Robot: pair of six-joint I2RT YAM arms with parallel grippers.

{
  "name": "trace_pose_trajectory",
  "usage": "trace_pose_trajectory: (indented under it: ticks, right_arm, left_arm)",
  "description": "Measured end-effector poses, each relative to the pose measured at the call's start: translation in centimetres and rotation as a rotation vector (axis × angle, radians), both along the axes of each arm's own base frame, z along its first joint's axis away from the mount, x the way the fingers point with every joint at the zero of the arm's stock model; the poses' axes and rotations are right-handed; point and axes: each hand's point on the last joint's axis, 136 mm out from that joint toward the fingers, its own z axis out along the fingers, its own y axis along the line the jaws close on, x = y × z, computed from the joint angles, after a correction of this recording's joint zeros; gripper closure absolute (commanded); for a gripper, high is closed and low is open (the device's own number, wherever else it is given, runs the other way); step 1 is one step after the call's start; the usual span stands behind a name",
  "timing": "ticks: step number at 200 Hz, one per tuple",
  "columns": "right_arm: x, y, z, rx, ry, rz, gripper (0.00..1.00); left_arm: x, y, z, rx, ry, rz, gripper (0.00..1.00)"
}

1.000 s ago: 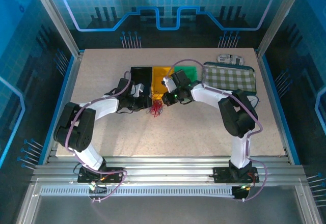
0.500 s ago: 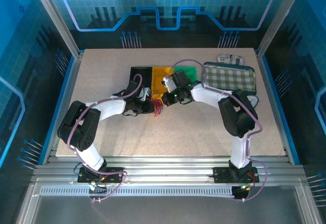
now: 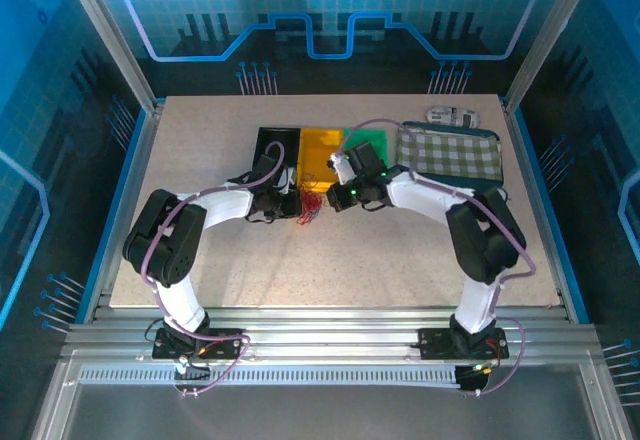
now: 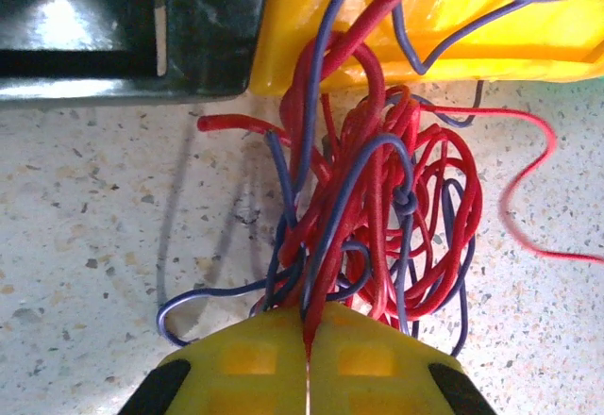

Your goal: Untangle the cables

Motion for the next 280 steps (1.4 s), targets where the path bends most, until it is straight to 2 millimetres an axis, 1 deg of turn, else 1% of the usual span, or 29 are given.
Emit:
trace_pose_trajectory:
  ticks: [9,22,37,41,44,45,55,74,88,99,124,144,158,181,200,227,244,258,269,280]
  right_arm:
    - [0.2,-1.3,0.7,-0.017,-0.03,-0.055,1.0]
    - [0.9,-4.1,1.9,-0.044,-0.073,-0.177,1.0]
    - [1.9,-8.4,3.1,-0.067,-0.111,-0.354,1.0]
    - [2.3,-10.1,3.4,-0.071,-0.118,-0.422,1.0]
    - [2.4,-10.8,3.6,-0.073,-0.122,-0.448,1.0]
    - [2.5,-11.4,3.7,-0.074,-0.125,-0.472,1.0]
    - [2.9,-14.8,4.1,-0.081,-0.137,-0.605,1.0]
    - [2.8,-21.2,4.5,-0.11,-0.145,-0.833,1.0]
    - [2.3,-24.6,4.7,-0.128,-0.148,-0.948,1.0]
    - [2.0,-26.6,5.0,-0.141,-0.151,-1.014,1.0]
    - [1.3,-30.3,5.9,-0.155,-0.166,-1.123,1.0]
    - [0.7,-32.7,6.5,-0.167,-0.171,-1.193,1.0]
    - [0.0,-34.9,6.8,-0.176,-0.173,-1.261,1.0]
    - [-1.6,-39.0,7.5,-0.176,-0.174,-1.39,1.0]
    - [-3.1,-41.6,7.9,-0.168,-0.175,-1.482,1.0]
    - [-5.3,-45.1,9.0,-0.16,-0.196,-1.608,1.0]
    - [-6.5,-46.7,9.8,-0.15,-0.215,-1.667,1.0]
    - [-7.0,-47.3,10.2,-0.139,-0.225,-1.688,1.0]
    - [-6.8,-47.1,10.1,-0.119,-0.224,-1.675,1.0]
    - [-6.2,-46.1,9.4,-0.092,-0.212,-1.634,1.0]
  left_arm:
    - [0.1,0.2,-0.1,0.008,-0.003,0.012,1.0]
    - [0.1,0.7,-0.2,0.011,-0.003,0.036,1.0]
    - [-0.2,1.7,-0.4,0.019,-0.001,0.065,1.0]
    - [-0.3,2.0,-0.4,0.02,-0.002,0.074,1.0]
    - [-0.3,2.2,-0.4,0.02,-0.001,0.079,1.0]
    - [-0.4,2.2,-0.4,0.019,0.0,0.081,1.0]
    - [-0.6,2.8,-0.5,0.02,0.002,0.097,1.0]
    - [-1.0,3.7,-0.6,0.02,0.008,0.127,1.0]
    - [-1.1,4.0,-0.6,0.019,0.011,0.137,1.0]
    - [-1.2,4.2,-0.7,0.019,0.012,0.143,1.0]
    - [-1.2,4.3,-0.8,0.015,0.02,0.16,1.0]
    - [-1.2,4.4,-0.8,0.014,0.022,0.17,1.0]
    - [-1.2,4.7,-0.8,0.024,0.024,0.192,1.0]
    - [-1.0,5.2,-0.8,0.036,0.02,0.212,1.0]
    - [-1.0,5.5,-0.9,0.049,0.023,0.226,1.0]
    - [-1.1,6.7,-1.2,0.092,0.038,0.279,1.0]
    - [-1.1,7.4,-1.1,0.118,0.045,0.313,1.0]
    - [-1.1,7.7,-1.1,0.13,0.049,0.326,1.0]
    - [-1.1,7.8,-1.0,0.136,0.05,0.332,1.0]
    - [-1.2,7.8,-1.0,0.139,0.055,0.333,1.0]
